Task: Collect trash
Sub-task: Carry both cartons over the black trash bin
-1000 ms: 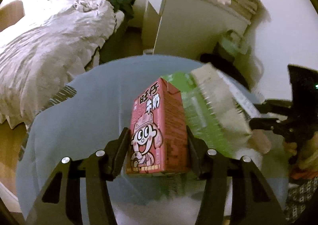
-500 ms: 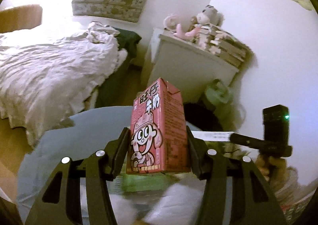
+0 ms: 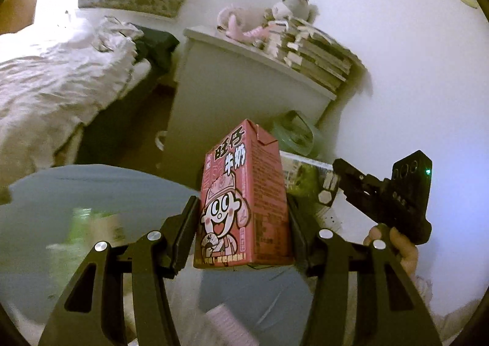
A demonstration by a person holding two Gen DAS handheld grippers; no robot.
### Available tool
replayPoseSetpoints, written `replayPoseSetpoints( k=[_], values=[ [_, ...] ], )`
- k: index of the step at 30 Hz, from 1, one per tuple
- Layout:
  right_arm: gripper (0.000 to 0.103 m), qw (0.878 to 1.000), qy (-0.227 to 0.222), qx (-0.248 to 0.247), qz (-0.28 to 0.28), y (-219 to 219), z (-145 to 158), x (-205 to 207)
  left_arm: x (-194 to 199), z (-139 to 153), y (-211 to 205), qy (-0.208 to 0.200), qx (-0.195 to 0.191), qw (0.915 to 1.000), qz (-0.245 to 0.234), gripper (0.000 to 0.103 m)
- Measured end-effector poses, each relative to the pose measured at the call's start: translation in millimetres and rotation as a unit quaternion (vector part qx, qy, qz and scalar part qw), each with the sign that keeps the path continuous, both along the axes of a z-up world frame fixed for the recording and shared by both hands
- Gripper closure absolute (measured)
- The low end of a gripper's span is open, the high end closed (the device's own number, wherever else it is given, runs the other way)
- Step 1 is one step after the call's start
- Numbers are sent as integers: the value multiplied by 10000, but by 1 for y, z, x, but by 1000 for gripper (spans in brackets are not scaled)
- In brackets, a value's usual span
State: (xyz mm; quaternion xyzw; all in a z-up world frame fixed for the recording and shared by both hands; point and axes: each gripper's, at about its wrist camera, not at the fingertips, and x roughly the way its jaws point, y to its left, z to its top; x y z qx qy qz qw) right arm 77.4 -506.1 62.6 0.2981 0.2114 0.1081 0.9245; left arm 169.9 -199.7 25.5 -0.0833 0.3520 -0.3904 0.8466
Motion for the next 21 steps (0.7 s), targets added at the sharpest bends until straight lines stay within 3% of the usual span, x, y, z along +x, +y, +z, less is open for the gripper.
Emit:
replayPoseSetpoints(
  k=[10, 15, 21],
  values=[
    [59, 9961, 526, 22, -707, -68, -64, 26, 30, -34, -101, 334, 279, 9986, -289, 50],
    [59, 9916, 990, 114, -820, -84, -99, 32, 49, -58, -127, 592, 453, 9970, -214, 50],
    [59, 9874, 1360, -233, -770, -76, -118, 45, 59, -82, -150, 863, 695, 9936, -207, 50]
  ],
)
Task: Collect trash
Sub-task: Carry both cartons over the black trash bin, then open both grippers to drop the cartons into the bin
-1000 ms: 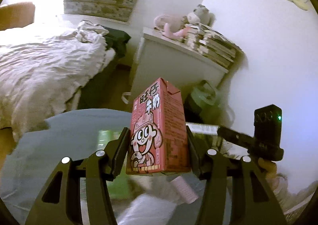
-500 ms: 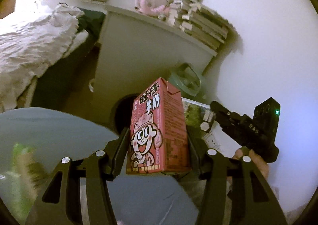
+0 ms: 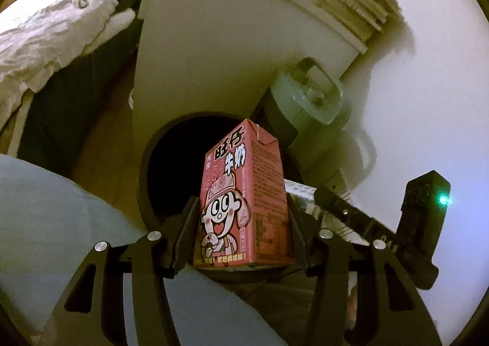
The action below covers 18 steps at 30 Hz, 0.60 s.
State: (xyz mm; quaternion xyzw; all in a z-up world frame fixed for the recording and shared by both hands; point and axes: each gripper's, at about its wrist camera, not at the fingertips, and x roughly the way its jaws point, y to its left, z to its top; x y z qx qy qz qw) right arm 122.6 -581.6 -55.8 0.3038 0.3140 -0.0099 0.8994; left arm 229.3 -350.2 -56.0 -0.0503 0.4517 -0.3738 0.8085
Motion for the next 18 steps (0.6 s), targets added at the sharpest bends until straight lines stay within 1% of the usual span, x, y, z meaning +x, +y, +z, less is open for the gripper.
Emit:
replayPoseSetpoints(
  k=[3, 6, 12, 18],
  values=[
    [59, 9997, 228, 41, 99, 3, -15, 3, 3, -9, -8, 96, 162, 9998, -14, 50],
    [59, 9993, 336, 56, 175, 10, -21, 7, 7, -18, -13, 231, 268, 9994, 19, 50],
    [59, 9985, 482, 122, 245, 14, -24, 13, 13, -29, -16, 433, 381, 9983, 76, 50],
    [58, 9980, 561, 143, 265, 16, -24, 12, 12, -31, -20, 404, 490, 9980, 57, 49]
  ],
)
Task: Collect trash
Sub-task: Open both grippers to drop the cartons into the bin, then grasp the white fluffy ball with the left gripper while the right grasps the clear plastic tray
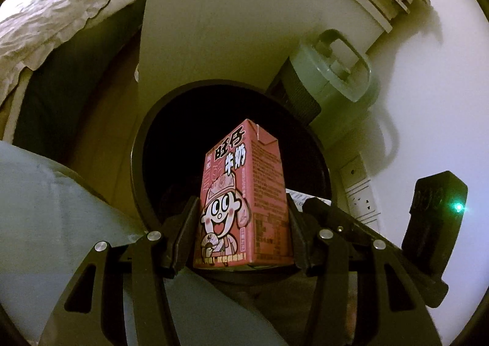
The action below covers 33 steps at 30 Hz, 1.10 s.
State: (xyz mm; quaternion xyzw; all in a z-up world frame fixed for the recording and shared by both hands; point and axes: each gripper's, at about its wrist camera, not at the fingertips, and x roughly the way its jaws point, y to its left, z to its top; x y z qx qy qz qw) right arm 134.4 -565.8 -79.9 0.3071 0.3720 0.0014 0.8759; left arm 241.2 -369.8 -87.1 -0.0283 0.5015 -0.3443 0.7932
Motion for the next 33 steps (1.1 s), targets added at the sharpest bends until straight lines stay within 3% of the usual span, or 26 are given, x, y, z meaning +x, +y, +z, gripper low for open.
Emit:
replayPoseSetpoints(
  k=[2, 5, 9, 14, 16, 19, 25, 29, 33],
  values=[
    [58, 10000, 25, 48, -4, 0, 0, -1, -1, 0, 1, -1, 10, 10000, 10, 48],
    [57, 9999, 50, 89, -33, -1, -1, -1, -2, 2, 3, -14, -3, 10000, 33, 35],
    [57, 9999, 28, 100, -36, -1, 0, 0, -8, 9, 8, -137, -10, 9999, 27, 25],
    [56, 9999, -61, 71, -35, 1, -2, -2, -22, 24, 24, -208, -184, 9996, 50, 25],
    [44, 9998, -158, 78, -83, 2, -1, -5, -32, 34, 34, -243, -321, 9992, 82, 25],
    [43, 9994, -338, -8, -45, 10, 3, -8, -49, 51, 55, -375, -513, 9979, 112, 25],
    [31, 9965, -759, -284, 186, 36, 18, -16, -100, 84, 133, -687, -751, 9937, 474, 25],
    [27, 9912, -1055, -552, 576, 68, 37, -27, -130, 92, 220, -879, -749, 9861, 1199, 25],
    [18, 9839, -1301, -615, 1062, 109, 66, -39, -149, 82, 313, -1034, -307, 9707, 2149, 16]
  ],
)
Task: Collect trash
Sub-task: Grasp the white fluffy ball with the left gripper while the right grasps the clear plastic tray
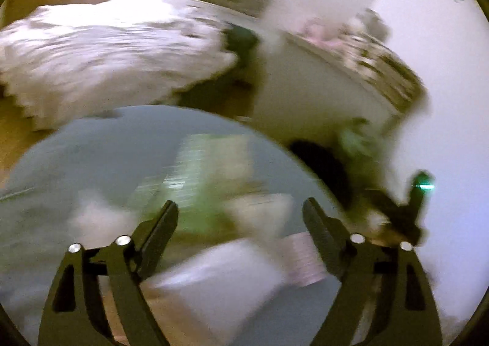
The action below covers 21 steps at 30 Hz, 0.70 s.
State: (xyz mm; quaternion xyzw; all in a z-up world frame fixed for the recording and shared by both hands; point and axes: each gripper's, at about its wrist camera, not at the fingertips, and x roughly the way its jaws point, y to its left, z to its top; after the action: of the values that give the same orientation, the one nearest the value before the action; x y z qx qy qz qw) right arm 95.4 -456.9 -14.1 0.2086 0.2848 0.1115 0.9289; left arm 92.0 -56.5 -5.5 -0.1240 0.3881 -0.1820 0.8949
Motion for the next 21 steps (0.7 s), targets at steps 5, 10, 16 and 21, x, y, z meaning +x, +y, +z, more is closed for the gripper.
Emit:
replayPoseSetpoints(
  k=[5, 10, 16, 21],
  values=[
    [9, 9937, 37, -195, 1104, 107, 53, 0, 12, -35, 66, 559, -137, 9970, 525, 16],
    [9, 9760, 418, -1000, 1887, 224, 75, 18, 27, -57, 72, 754, -314, 9957, 428, 16],
    [9, 9592, 1169, -1913, 1720, 304, 45, 53, 28, -70, 71, 847, -183, 9958, 288, 26],
    [36, 9500, 1598, -2227, 1495, 304, 12, 71, 24, -71, 79, 752, -242, 9966, 243, 45]
  ],
)
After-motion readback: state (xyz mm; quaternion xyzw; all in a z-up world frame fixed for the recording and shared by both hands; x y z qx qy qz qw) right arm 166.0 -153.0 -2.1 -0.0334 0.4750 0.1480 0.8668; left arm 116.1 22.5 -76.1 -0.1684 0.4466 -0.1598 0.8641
